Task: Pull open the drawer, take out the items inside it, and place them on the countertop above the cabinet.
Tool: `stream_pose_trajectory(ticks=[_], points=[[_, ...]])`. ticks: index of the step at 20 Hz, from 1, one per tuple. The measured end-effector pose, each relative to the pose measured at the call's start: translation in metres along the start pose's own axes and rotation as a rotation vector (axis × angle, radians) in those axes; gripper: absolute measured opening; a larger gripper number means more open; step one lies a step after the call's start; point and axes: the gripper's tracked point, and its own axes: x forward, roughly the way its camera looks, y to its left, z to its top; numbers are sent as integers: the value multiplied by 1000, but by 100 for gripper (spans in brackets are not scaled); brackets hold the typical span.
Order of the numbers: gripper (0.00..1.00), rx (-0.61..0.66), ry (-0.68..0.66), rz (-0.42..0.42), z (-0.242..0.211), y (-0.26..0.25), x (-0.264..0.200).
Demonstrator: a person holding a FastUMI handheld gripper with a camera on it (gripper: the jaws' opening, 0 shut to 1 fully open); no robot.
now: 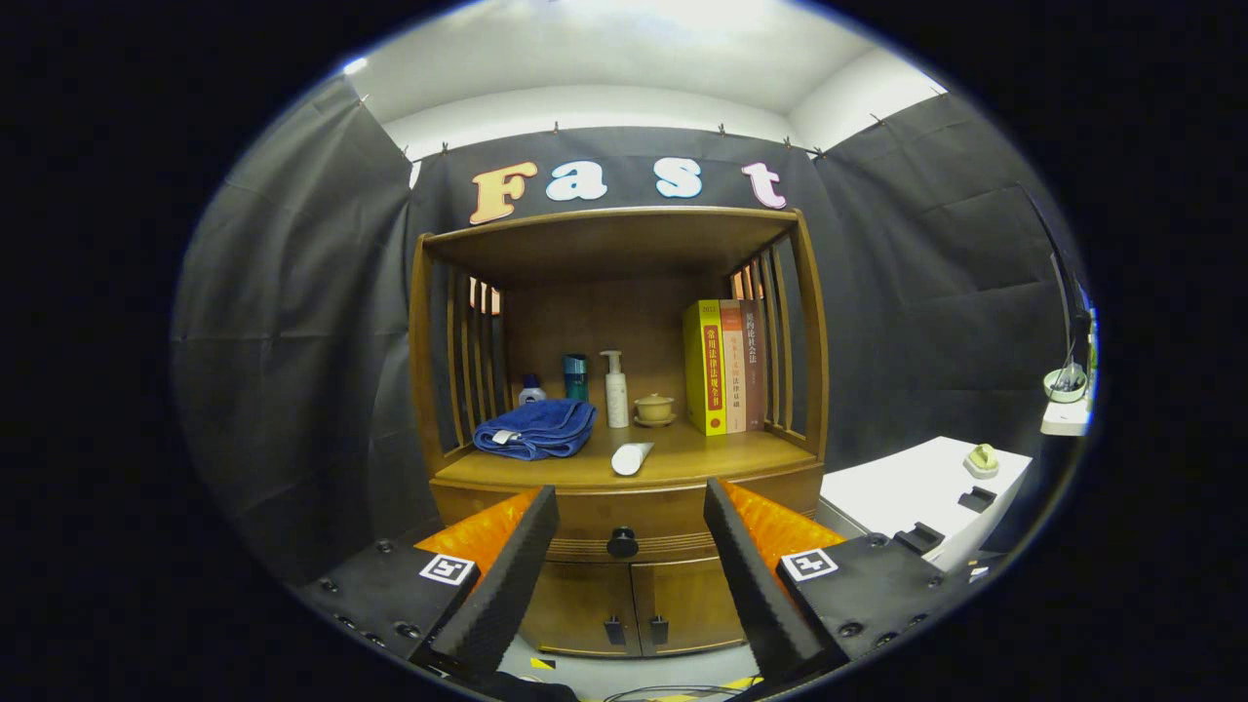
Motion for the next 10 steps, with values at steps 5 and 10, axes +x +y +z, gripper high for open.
stream_pose_trajectory(ticks=[5, 10], points=[[99, 7, 1, -2, -3, 0, 1], [98, -1, -1, -7, -5, -1, 1]])
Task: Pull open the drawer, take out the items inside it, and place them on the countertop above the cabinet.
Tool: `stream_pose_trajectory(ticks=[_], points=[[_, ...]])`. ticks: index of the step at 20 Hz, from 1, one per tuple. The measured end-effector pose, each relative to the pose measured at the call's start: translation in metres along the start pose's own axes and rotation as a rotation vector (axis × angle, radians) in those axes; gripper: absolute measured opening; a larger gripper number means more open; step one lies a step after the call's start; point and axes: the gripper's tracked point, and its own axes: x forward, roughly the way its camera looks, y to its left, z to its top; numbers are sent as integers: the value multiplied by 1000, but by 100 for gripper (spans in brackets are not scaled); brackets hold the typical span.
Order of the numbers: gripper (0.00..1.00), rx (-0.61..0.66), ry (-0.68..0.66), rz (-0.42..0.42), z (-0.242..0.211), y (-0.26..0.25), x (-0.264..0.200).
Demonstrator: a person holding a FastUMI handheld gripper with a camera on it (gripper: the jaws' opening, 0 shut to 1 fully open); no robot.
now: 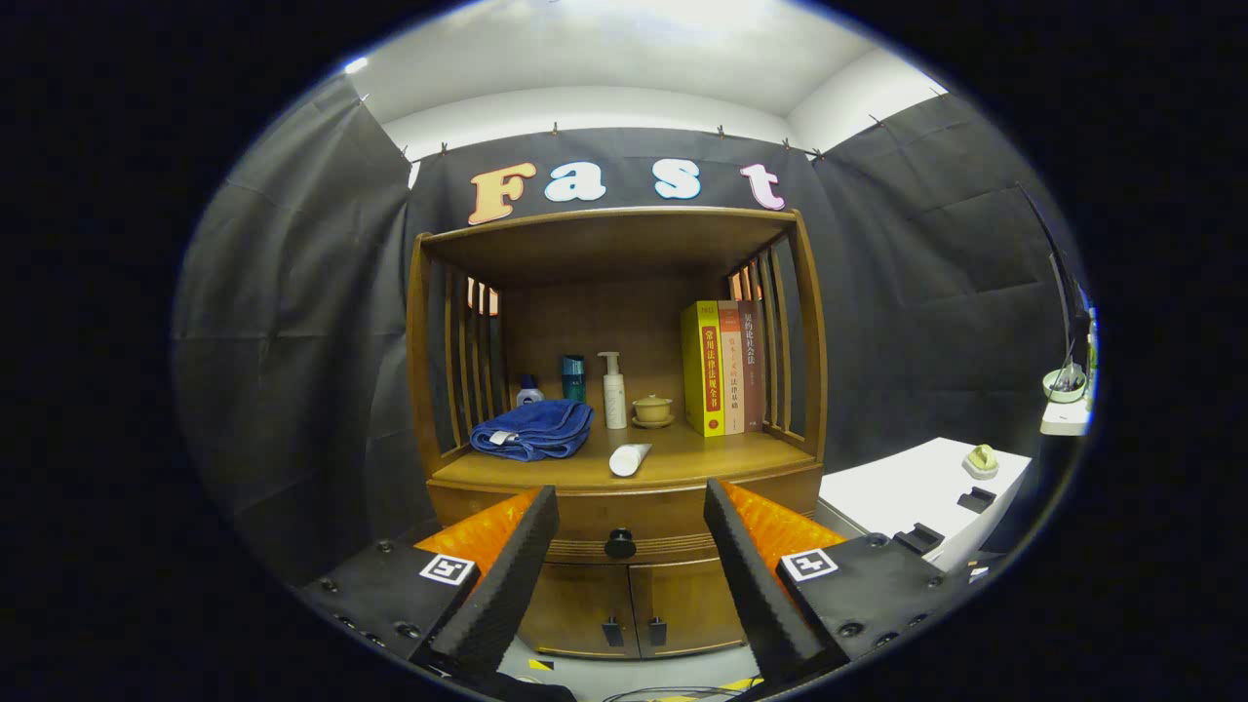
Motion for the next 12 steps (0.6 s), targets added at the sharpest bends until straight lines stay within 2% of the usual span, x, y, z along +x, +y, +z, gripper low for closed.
stream_pose_trajectory(ticks=[12], points=[[98, -7, -7, -14, 0, -2, 0]])
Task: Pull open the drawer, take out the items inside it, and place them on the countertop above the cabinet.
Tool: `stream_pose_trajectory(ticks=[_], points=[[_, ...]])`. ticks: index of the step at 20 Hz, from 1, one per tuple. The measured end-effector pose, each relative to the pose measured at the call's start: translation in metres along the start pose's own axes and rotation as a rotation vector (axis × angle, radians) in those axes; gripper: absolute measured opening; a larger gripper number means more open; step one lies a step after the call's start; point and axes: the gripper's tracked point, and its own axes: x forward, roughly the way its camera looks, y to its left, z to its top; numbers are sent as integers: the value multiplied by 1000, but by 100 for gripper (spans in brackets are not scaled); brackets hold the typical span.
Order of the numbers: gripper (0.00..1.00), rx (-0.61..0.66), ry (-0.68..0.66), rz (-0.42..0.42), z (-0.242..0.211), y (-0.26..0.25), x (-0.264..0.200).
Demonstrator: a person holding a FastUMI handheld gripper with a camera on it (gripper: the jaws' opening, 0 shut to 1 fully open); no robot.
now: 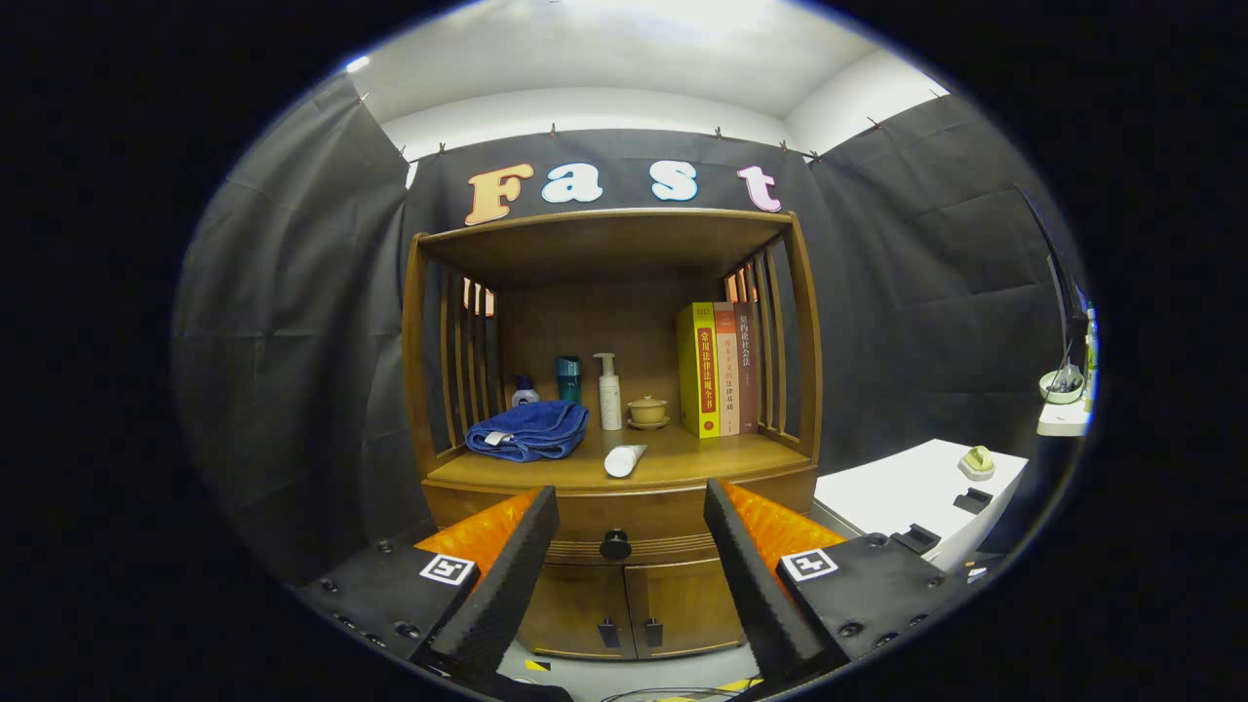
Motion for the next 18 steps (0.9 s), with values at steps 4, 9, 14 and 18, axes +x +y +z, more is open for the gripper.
stream_pose_trajectory(ticks=[4, 9, 14, 18], points=[[99, 1, 2, 6, 0, 3, -1], [99, 0, 5, 7, -4, 4, 0], [99, 3, 5, -1, -4, 3, 1], [98, 0, 1, -2, -4, 2, 0]])
